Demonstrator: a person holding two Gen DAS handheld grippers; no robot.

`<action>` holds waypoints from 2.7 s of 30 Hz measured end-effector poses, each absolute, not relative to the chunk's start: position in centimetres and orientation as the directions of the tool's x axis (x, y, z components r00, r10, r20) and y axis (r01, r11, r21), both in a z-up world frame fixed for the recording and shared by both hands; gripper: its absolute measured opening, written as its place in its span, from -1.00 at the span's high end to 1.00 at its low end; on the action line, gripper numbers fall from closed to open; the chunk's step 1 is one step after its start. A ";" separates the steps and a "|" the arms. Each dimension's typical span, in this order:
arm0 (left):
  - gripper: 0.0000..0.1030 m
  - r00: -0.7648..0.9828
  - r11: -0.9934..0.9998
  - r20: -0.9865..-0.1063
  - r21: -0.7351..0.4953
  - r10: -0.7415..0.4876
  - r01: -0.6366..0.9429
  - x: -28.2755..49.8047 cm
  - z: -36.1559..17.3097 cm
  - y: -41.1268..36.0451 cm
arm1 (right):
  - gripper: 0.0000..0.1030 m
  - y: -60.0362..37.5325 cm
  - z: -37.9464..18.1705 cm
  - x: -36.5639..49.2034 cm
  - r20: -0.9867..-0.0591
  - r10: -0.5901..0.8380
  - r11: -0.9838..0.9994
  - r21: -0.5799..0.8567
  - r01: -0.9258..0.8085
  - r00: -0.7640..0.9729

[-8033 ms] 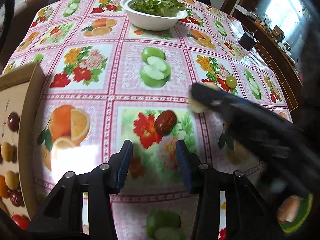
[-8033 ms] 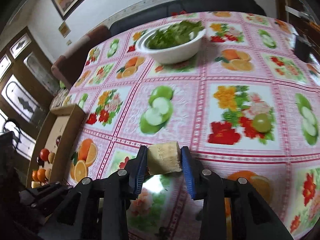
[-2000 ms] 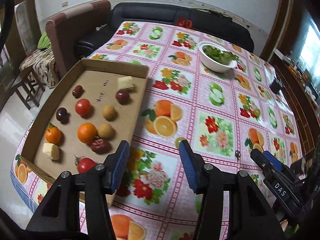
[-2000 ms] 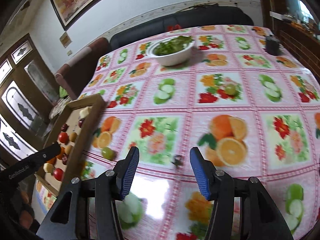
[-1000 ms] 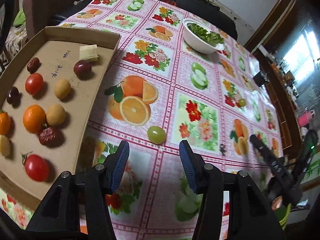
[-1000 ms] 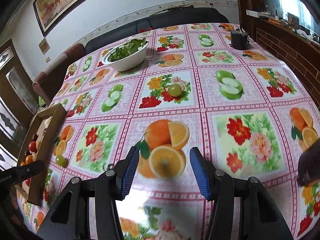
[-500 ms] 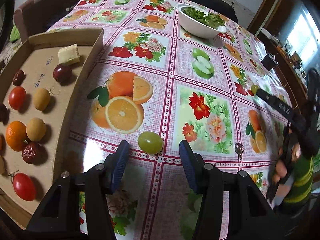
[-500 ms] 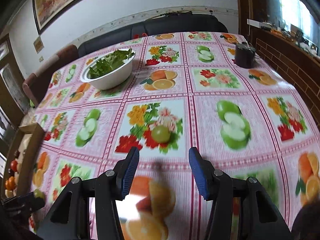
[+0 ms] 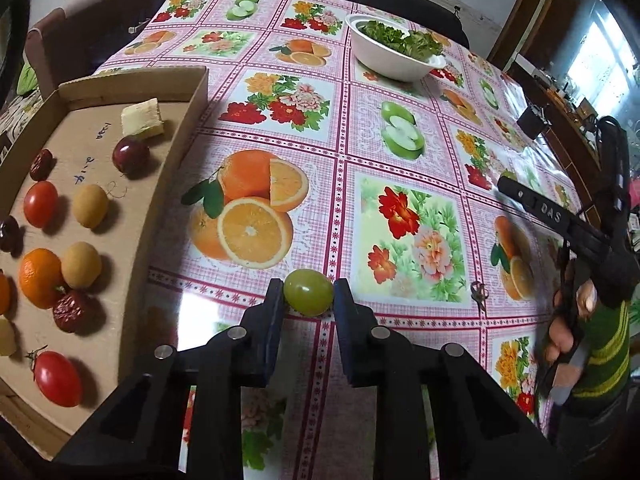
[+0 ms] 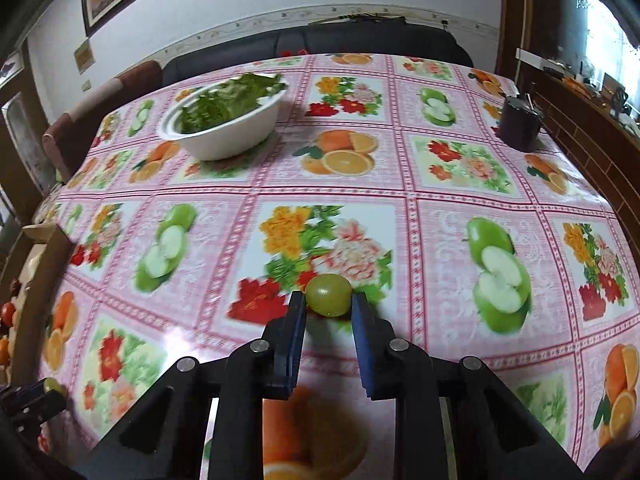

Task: Organize fruits
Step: 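Close the left tool around the green grape, then carry the green grape with the left tool over the tray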

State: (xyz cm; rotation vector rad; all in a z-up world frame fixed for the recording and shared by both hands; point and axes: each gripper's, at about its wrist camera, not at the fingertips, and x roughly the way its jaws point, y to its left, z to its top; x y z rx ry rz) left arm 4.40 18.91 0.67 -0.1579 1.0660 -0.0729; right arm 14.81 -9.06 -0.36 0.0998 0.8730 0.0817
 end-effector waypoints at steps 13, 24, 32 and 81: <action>0.58 0.542 0.984 -0.829 -0.177 -0.138 -0.020 0.1 3.9 20.8 | 0.54 -2.3 2.6 6.6 -0.698 0.376 0.925 0.317 -0.208 0.610; 0.57 0.602 0.976 -0.795 -0.183 -0.075 -0.119 -2.6 6.1 26.8 | 0.54 3.3 4.4 4.3 -0.681 0.469 0.883 0.344 -0.320 0.562; 0.57 0.616 0.959 -0.788 -0.181 -0.009 -0.218 -3.7 6.3 32.2 | 0.55 7.9 5.8 4.0 -0.665 0.519 0.850 0.338 -0.404 0.536; 0.57 0.509 0.944 -0.852 -0.058 0.123 -0.325 -0.2 2.0 36.1 | 0.53 25.4 2.6 14.2 -0.750 0.542 0.784 0.289 -0.550 0.378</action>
